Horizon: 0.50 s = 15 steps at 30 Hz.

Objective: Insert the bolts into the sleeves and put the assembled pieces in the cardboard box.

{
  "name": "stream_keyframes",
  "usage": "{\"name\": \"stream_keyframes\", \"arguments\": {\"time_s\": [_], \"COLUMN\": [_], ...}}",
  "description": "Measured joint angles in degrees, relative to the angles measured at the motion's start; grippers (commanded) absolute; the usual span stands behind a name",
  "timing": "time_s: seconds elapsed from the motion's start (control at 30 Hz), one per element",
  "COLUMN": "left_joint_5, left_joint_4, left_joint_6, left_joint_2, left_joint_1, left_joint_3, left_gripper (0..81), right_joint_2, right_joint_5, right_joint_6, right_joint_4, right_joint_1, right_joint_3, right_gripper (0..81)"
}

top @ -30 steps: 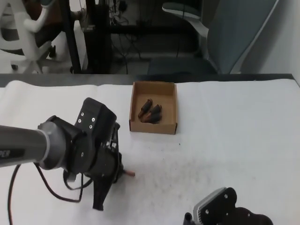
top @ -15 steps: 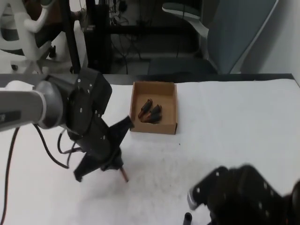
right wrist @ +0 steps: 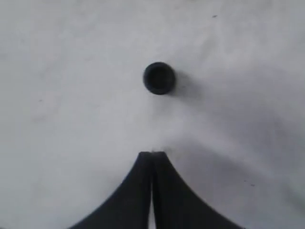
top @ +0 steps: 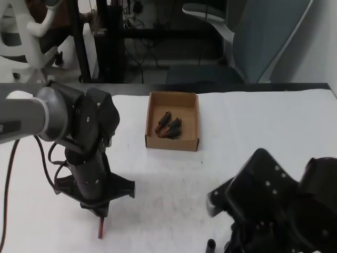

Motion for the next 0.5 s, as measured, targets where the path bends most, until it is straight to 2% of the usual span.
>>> {"name": "stream_keyframes", "arguments": {"time_s": [0.03, 0.1, 0.13, 0.17, 0.2, 0.27, 0.3, 0.33, 0.5], "left_joint_5": [0.02, 0.02, 0.02, 0.02, 0.02, 0.02, 0.02, 0.02, 0.02], "left_joint_4": [-0.03, -0.03, 0.09, 0.18, 0.27, 0.42, 0.42, 0.42, 0.42], "left_joint_6": [0.64, 1.46, 1.8, 2.04, 2.24, 2.78, 2.84, 2.92, 3.17], "left_joint_2": [0.0, 0.0, 0.0, 0.0, 0.0, 0.0, 0.0, 0.0, 0.0], "left_joint_1": [0.0, 0.0, 0.0, 0.0, 0.0, 0.0, 0.0, 0.0, 0.0], "left_joint_3": [0.0, 0.0, 0.0, -0.07, -0.07, -0.07, -0.07, -0.07, -0.07], "left_gripper": [1.7, 1.7, 1.7, 1.7, 1.7, 1.7, 1.7, 1.7, 1.7], "right_joint_2": [0.39, 0.49, 0.49, 0.49, 0.49, 0.49, 0.49, 0.49, 0.49], "right_joint_5": [-1.18, -2.03, -1.59, -0.88, 0.36, 2.59, 3.31, 3.81, 4.71], "right_joint_6": [0.01, 0.61, 1.57, 2.49, 3.41, 4.38, 4.55, 4.58, 5.88], "right_joint_4": [-1.13, -3.56, -4.89, -5.81, -6.77, -7.8, -8.45, -9.44, -16.8], "right_joint_1": [0.0, 0.0, 0.0, 0.0, 0.0, 0.0, 0.0, 0.0, 0.0], "right_joint_3": [0.0, 0.14, 0.14, 0.14, 0.14, 0.14, 0.33, 0.7, 4.32], "right_gripper": [27.9, 58.9, 66.6, 66.9, 60.6, 43.1, 38.5, 37.0, 45.1]}}
